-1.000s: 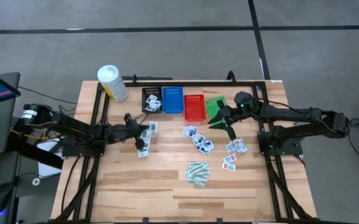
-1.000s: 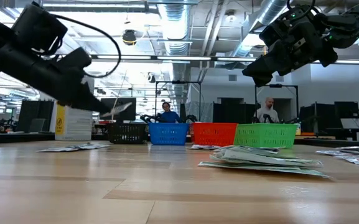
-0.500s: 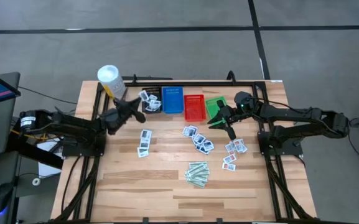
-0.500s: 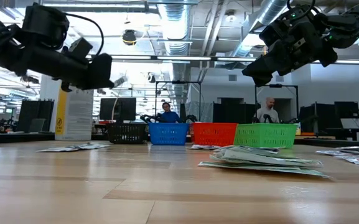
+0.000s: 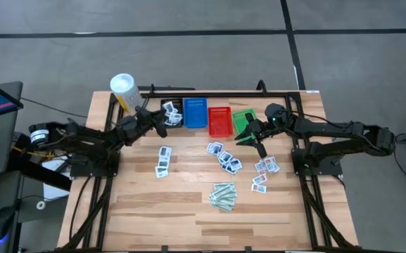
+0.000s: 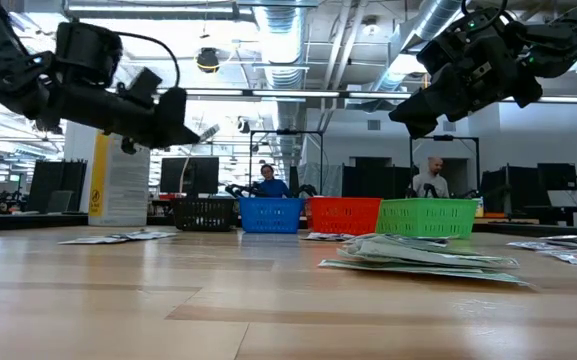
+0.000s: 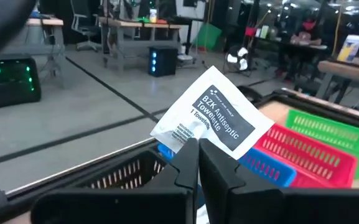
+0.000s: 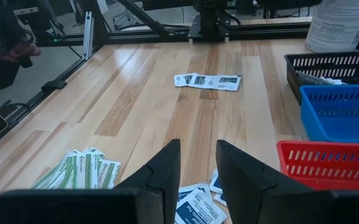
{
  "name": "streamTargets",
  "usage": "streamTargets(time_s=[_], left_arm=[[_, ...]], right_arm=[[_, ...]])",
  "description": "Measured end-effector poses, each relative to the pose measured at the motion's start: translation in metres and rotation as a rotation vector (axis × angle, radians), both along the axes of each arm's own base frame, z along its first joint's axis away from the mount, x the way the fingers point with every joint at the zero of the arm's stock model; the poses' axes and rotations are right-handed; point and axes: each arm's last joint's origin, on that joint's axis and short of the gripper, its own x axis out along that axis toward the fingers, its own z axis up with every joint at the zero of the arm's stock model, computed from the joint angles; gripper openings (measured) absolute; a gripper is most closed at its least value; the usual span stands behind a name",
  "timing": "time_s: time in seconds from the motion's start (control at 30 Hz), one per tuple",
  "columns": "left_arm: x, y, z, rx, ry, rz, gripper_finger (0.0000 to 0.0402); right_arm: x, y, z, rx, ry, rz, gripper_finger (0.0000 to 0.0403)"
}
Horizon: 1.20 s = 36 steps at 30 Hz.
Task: Pick & Place First Aid Supplies
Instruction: Put the gray pad into the black bin
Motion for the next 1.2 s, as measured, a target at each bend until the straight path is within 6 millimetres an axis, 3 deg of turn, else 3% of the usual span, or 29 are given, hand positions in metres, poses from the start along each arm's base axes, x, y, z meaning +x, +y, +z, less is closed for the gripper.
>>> streamTargets(time_s=[0.3, 1.03, 1.2], left_arm=[[0.016, 0.008, -0.010, -0.024, 0.074, 0.056, 0.0013], [0.016, 0.009, -0.009, -0.029, 0.062, 0.063, 0.0090], [0.019, 0.003, -0.005, -0.028, 0.037, -0.042, 0.0091]], right_arm=[[0.000, 0.000, 0.000, 0.006, 0.002, -0.002, 0.0098], [0.000, 0.000, 0.000, 0.009, 0.005, -0.002, 0.0098], [0.000, 0.000, 0.000, 0.025, 0.009, -0.008, 0.0098]])
